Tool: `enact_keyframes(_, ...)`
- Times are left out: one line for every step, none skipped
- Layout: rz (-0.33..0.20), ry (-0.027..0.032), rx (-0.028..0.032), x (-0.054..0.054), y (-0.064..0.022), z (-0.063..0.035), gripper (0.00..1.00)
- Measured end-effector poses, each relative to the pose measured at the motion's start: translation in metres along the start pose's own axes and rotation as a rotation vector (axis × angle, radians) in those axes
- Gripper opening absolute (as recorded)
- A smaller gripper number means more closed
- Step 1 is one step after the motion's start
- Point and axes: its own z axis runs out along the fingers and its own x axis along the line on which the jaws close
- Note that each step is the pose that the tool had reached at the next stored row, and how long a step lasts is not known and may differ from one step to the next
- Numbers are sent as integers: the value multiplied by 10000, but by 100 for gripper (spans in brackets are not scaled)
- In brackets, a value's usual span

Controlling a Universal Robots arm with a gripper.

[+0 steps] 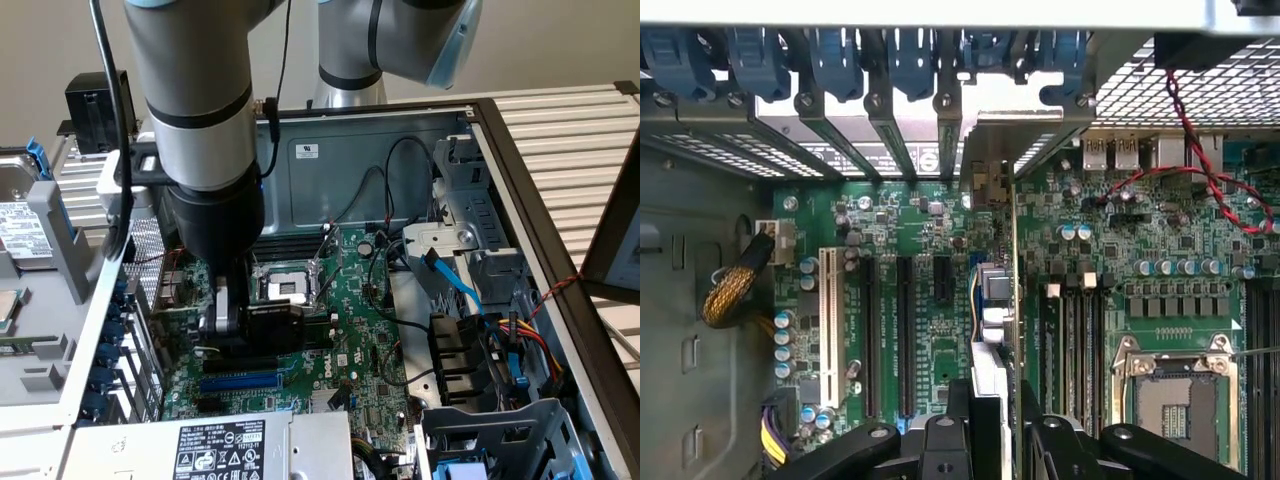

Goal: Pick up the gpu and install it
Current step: 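Insert the gpu into the slot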

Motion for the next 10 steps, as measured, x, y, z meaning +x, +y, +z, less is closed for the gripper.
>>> enact_keyframes(-1,2,-2,1,1,5,28)
enact_keyframes(-1,1,-1,2,2,12,28)
enact_keyframes(0,0,-1,2,3,21,28)
enact_keyframes(-1,1,-1,3,4,32,28)
enact_keyframes(0,2,-2,4,5,45,28)
enact_keyframes(1,2,-2,5,6,54,28)
enact_keyframes(1,3,-5,6,9,59,28)
enact_keyframes(1,2,-7,9,12,62,28)
enact_keyframes(2,1,-10,9,16,65,28)
enact_keyframes(4,2,-13,9,21,67,28)
